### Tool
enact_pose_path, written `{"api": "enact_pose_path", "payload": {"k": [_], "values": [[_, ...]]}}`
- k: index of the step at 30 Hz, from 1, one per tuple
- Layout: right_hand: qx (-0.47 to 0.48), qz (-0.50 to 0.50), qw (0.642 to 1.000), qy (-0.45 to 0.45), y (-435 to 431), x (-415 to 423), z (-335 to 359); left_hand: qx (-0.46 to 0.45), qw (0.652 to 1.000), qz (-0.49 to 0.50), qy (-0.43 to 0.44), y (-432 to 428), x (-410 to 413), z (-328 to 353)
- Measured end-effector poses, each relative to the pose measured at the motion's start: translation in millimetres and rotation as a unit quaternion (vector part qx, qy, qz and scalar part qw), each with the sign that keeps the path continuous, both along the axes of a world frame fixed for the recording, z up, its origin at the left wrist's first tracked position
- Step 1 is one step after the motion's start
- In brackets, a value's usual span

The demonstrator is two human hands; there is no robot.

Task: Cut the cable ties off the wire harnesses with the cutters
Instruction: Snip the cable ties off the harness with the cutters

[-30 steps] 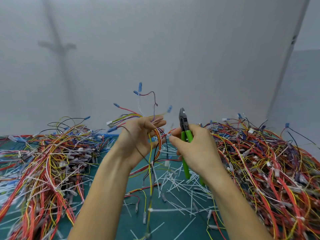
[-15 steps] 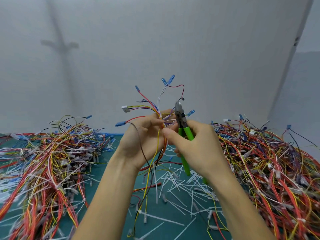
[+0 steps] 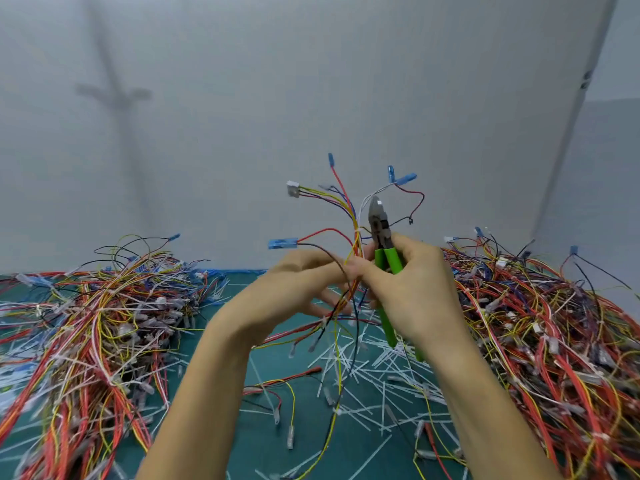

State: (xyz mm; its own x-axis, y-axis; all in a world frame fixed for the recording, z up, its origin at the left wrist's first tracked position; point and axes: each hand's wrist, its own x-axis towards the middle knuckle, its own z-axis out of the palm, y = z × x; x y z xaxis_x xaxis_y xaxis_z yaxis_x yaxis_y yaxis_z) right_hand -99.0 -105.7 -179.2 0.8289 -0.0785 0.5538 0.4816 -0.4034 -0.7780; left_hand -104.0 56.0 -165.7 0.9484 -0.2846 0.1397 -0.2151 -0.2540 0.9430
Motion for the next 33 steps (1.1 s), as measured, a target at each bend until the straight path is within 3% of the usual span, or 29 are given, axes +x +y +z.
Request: {"api": "enact_pose_path", "payload": {"k": [3, 10, 17, 26, 33], "values": [[-0.002, 0.001, 1.000, 0.001, -1.8, 0.2, -0.2, 0.076, 0.996, -0.042, -0.007, -0.3, 1.0, -3.1], [-0.055, -0.051, 0.997, -0.016, -6.0, -1.5, 1.8, 0.068, 0.993, -0.096, 0.008, 3.3, 3.2, -7.4], [-0.045, -0.074, 0.995, -0.040, -6.9, -3.2, 2.9, -0.053, 0.993, -0.100, 0.018, 0.1, 6.4, -12.4], [-0.064, -0.070, 0.995, -0.033, -5.1, -5.8, 4.2, -0.142, 0.987, -0.073, 0.031, -1.4, 14.9, -17.1], [-0.105, -0.082, 0.990, -0.046, -3.5, -12.2, 9.9, -0.256, 0.966, 0.030, 0.021, 9.0, 15.5, -9.9]]}}
